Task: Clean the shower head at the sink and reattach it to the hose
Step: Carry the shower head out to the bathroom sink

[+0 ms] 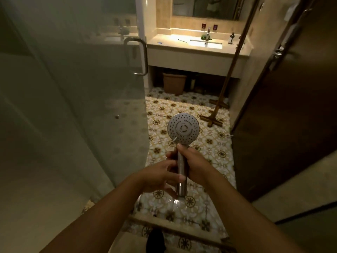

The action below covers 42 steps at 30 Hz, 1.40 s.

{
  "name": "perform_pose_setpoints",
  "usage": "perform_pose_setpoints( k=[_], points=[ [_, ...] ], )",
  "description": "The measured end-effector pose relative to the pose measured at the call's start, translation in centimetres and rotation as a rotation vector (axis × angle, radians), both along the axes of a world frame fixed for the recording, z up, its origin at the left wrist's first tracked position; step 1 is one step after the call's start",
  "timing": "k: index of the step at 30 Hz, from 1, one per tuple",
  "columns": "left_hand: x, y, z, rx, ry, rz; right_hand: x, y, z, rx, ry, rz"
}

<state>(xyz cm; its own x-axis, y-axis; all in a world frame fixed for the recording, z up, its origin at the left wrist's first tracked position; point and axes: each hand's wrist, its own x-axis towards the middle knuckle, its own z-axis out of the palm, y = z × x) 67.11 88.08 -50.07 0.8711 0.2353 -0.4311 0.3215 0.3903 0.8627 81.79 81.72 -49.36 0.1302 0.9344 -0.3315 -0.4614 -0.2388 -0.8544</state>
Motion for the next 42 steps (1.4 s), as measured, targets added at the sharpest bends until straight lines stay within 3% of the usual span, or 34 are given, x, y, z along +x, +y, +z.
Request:
perform_pose_setpoints(
  k=[18,29,42],
  points=[
    [15.0,21.3,0.9,0.051,-0.030,-0.179,15.4,18.7,0.8,-0.064,-0.295,-0.149],
    [31.6,36.6,-2.7,0.099,0.001,-0.161,32.5,34.0,-3.2,-0.060,-0.277,-0.091],
    [48.8,51.5,-1.1,0.071,-0.012,-0.151,49.9,49.4,-2.2,-0.081,-0.180,-0.115]
  ],
)
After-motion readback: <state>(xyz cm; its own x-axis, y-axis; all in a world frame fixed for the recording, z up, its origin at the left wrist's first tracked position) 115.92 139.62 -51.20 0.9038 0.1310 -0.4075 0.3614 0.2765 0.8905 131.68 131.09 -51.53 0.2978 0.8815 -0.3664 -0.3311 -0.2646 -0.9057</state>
